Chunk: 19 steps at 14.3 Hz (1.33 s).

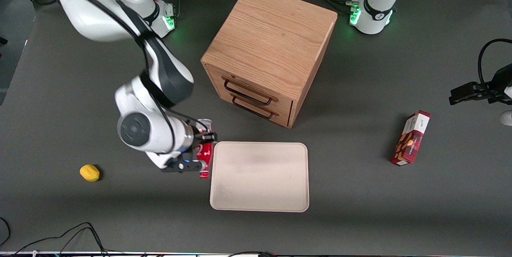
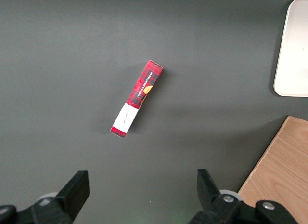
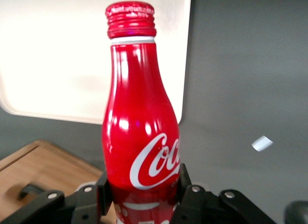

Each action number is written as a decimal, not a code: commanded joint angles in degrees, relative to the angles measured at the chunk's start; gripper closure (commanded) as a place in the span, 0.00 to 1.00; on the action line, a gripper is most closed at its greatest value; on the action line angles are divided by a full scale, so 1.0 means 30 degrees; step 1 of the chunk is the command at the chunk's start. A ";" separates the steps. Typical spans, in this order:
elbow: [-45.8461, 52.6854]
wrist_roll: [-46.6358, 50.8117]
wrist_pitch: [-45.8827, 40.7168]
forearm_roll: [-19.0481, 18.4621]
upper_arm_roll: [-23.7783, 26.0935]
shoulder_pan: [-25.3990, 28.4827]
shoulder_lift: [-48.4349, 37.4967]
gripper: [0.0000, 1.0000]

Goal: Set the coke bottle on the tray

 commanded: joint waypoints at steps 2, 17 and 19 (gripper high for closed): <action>0.1442 -0.0612 0.2469 -0.0238 0.0263 0.0190 0.3044 1.00; 0.1266 -0.1140 0.3677 -0.0298 0.0117 0.0279 0.4162 0.00; 0.1237 -0.1053 0.3416 -0.0823 0.0233 0.0250 0.3813 0.00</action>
